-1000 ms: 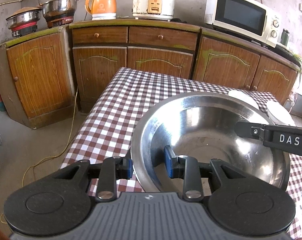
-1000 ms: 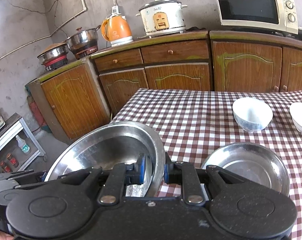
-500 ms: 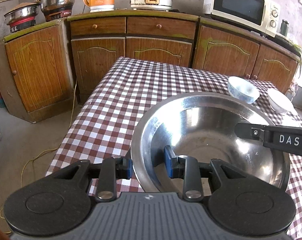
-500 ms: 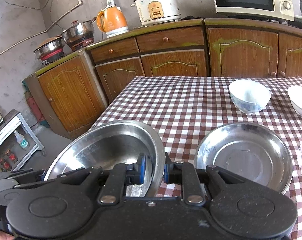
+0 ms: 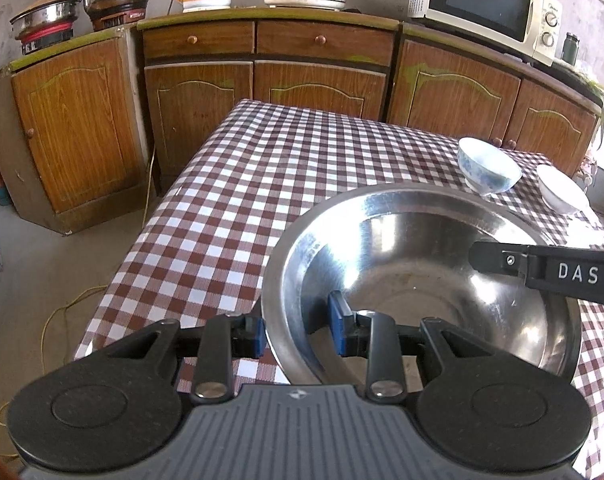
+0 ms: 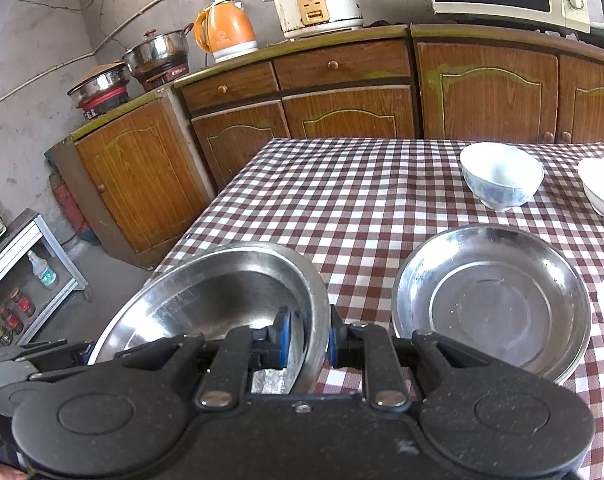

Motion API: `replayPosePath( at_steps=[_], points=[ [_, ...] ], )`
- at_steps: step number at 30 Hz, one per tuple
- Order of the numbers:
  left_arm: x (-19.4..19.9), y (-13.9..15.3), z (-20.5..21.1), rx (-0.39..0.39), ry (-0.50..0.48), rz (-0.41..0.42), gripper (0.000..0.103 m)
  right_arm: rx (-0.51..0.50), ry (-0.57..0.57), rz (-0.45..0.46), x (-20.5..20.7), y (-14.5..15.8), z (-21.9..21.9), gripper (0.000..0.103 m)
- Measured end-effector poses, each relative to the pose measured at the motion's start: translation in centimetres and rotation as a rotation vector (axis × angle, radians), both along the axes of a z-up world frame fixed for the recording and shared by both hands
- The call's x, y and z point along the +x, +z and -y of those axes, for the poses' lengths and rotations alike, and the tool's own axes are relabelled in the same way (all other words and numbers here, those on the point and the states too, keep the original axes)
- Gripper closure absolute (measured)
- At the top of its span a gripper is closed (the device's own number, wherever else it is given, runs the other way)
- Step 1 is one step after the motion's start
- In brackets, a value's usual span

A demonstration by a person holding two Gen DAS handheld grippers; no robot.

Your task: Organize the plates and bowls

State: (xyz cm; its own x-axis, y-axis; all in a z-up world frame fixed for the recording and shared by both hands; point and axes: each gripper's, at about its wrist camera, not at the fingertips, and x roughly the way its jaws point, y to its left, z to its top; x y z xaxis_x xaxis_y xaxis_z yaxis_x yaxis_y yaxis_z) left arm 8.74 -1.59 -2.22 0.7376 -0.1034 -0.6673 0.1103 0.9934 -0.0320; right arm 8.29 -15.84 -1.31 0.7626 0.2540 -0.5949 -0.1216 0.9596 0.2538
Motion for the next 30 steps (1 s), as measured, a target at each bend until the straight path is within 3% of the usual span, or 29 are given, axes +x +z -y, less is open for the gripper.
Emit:
replayPosePath(
  at_steps=[30],
  points=[
    [-0.5,-3.3,-1.5,-0.001,0.023,-0.065,0.071,-0.036,0.036,-0.077,-0.4,-3.7,-1.5,0.080]
  ],
)
